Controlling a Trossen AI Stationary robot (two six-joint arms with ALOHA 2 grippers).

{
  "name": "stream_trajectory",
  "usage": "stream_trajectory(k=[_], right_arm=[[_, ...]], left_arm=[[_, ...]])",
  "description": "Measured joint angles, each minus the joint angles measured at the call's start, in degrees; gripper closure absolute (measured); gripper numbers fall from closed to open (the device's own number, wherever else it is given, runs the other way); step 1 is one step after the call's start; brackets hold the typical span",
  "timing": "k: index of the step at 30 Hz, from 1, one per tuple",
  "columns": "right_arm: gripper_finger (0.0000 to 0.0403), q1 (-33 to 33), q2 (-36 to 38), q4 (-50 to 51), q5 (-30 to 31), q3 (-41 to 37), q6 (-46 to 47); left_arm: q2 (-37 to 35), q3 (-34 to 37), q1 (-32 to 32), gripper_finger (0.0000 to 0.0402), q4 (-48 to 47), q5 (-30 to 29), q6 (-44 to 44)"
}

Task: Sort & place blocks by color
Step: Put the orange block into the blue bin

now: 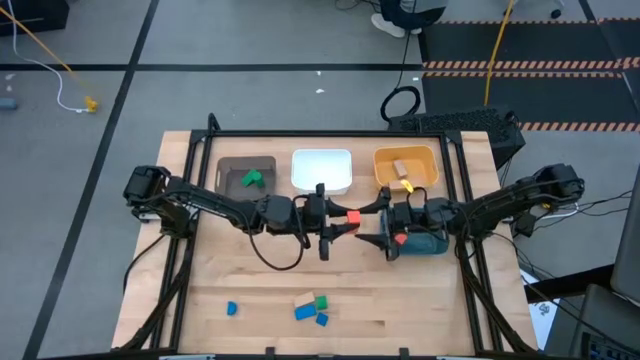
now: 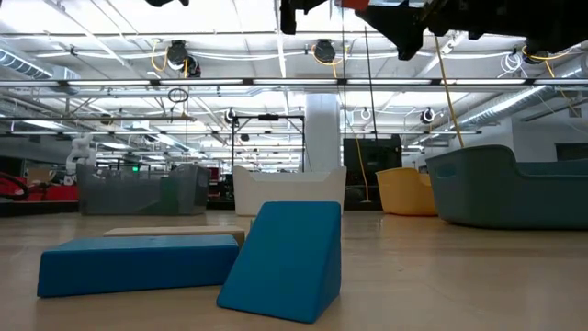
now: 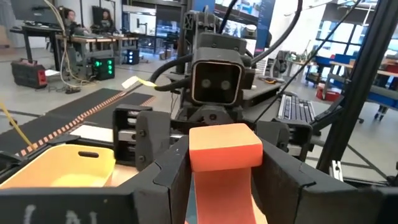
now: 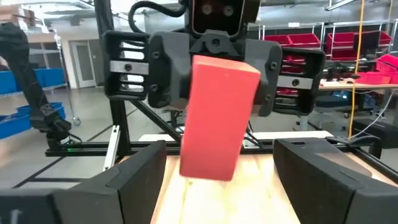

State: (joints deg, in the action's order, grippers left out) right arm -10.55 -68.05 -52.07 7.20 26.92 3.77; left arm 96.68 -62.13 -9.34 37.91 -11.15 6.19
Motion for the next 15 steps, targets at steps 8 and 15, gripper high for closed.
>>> stream_trajectory(k=[8, 15], right_arm=[[0.0113, 1.26, -5.69, -1.23, -0.02, 2.98, 0.02], [0.0147, 1.27, -6.82, -3.85, -0.05, 3.10, 2.18]], left_arm=[[0.02, 0.00, 0.00, 0.0254, -0.39, 0.71, -2.03], [0.07, 0.00, 0.00, 0.0254, -1.64, 0.73, -2.01]])
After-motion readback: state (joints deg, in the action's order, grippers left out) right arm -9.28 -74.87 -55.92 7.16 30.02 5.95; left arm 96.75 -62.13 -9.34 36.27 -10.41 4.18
